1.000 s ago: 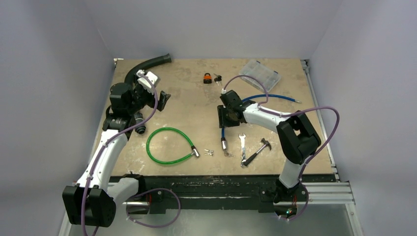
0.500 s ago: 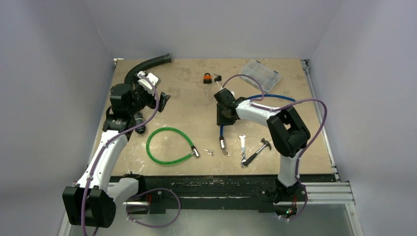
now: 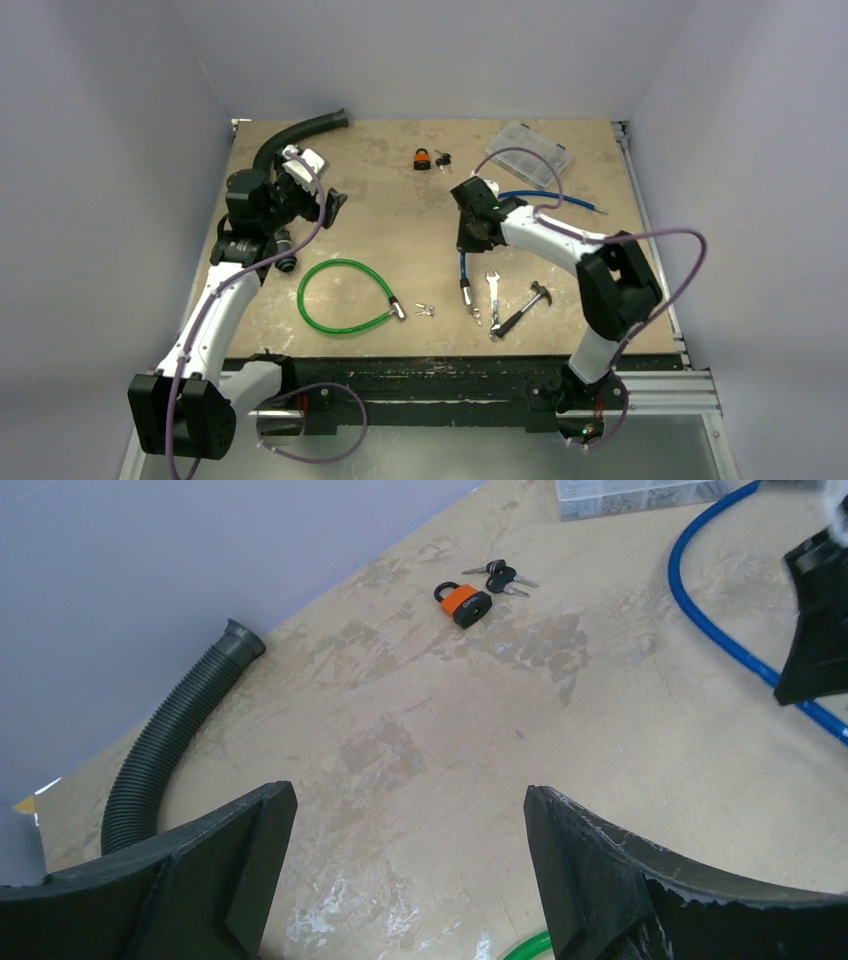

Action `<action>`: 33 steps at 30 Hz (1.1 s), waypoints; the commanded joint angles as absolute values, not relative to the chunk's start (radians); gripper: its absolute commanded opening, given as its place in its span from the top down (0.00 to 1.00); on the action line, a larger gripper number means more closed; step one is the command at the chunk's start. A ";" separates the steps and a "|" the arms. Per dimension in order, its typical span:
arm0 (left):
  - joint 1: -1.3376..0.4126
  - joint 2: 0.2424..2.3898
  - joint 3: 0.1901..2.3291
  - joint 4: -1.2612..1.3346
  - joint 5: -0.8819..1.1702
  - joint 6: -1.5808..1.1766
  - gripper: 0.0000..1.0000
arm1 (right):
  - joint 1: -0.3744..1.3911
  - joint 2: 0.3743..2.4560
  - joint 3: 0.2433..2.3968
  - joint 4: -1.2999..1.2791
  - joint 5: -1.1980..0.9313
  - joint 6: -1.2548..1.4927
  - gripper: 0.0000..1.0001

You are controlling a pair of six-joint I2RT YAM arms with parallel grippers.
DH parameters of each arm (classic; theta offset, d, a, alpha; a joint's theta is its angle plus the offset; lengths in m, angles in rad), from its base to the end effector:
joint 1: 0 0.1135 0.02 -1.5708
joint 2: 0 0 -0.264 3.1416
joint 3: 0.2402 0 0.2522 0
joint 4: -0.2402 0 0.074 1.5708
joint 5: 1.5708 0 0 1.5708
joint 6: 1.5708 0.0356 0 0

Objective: Lock with the key
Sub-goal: Pick up the lock from the center of the board.

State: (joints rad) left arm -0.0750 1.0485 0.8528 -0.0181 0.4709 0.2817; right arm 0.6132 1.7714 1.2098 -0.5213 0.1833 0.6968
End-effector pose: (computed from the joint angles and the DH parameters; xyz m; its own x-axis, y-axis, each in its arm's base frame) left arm 0.2417 -0.0344 0.3311 -0.0618 0.2531 -0.9655 0.5477 0.8173 0.1792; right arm 0.3006 0.2036 0.1963 -0.8723 0.1578 -0.4628 0.0833 0.9806 0.1774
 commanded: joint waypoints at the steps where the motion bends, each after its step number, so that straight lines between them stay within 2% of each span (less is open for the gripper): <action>1: -0.074 1.063 0.886 0.002 0.513 0.295 0.09 | 0.595 1.568 1.192 -0.501 0.295 0.693 1.00; 8: -0.074 1.092 0.905 0.003 0.598 0.298 0.09 | 0.595 1.318 1.159 -0.448 0.294 0.583 1.00; 16: -0.090 1.128 0.932 0.091 0.803 0.359 0.09 | 0.596 1.073 1.161 -0.384 0.278 0.424 1.00; 23: -0.192 1.203 0.999 0.087 0.790 0.500 0.10 | 0.597 0.956 1.234 -0.374 0.316 0.285 1.00; 33: -0.255 1.284 1.132 0.094 0.813 0.568 0.11 | 0.597 0.869 1.342 -0.306 0.092 0.084 1.00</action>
